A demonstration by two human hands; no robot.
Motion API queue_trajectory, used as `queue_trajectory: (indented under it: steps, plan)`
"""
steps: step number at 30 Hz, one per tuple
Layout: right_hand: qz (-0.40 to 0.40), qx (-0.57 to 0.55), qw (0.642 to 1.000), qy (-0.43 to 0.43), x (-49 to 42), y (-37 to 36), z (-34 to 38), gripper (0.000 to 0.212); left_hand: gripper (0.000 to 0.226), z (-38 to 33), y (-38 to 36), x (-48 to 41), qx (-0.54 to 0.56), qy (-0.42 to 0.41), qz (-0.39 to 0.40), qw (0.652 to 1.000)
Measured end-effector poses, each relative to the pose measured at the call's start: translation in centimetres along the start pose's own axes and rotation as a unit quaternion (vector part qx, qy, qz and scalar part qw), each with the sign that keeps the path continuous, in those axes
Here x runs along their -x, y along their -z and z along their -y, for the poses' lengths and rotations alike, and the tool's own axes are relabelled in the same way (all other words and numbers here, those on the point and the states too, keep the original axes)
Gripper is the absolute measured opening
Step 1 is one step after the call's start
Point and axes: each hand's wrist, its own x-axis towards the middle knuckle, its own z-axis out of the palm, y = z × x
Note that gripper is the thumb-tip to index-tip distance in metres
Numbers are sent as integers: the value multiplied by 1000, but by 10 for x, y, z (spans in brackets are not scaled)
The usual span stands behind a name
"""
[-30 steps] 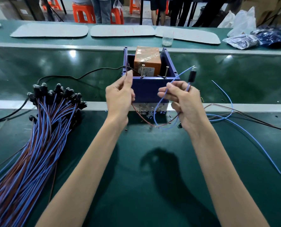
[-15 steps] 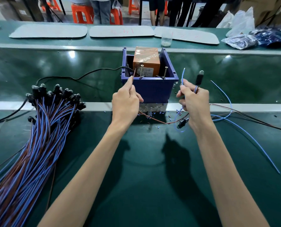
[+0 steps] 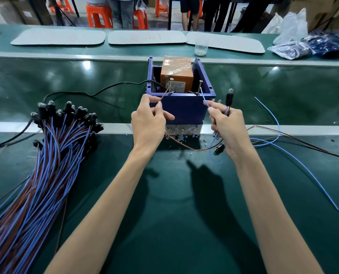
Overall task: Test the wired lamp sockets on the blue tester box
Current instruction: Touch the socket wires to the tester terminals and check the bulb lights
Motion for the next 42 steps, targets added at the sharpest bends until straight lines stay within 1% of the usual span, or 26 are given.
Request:
queue_trajectory:
  steps: [10, 15, 18, 20, 22, 25, 29, 37, 42]
  plan:
    - [13, 6, 1000, -2, -1, 2, -1, 28, 12, 0, 0, 0, 15, 0, 2, 1000]
    - [21, 4, 1000, 0, -2, 3, -1, 28, 17, -1, 0, -2, 34, 13, -52, 998]
    - [25, 2, 1000, 4, -1, 2, -2, 27, 15, -1, 1, -3, 58, 39, -74, 995]
    - [22, 4, 1000, 6, -1, 1, -1, 27, 15, 0, 2, -4, 63, 60, -64, 994]
    - [24, -1, 1000, 6, 0, 0, -1, 27, 15, 0, 2, -5, 74, 72, -39, 994]
    - [29, -2, 1000, 7, 0, -1, -1, 27, 12, 1, 0, -3, 83, 76, 1, 994]
    - [35, -2, 999, 5, 1, -1, -2, 28, 10, 1, -2, -1, 104, 84, 32, 990]
    - [49, 17, 999, -1, 3, -2, 1, 29, 12, 2, -3, 0, 115, 84, 46, 989]
    - [55, 8, 998, -4, 7, -4, 3, 30, 12, 1, -3, 2, 118, 84, 44, 988]
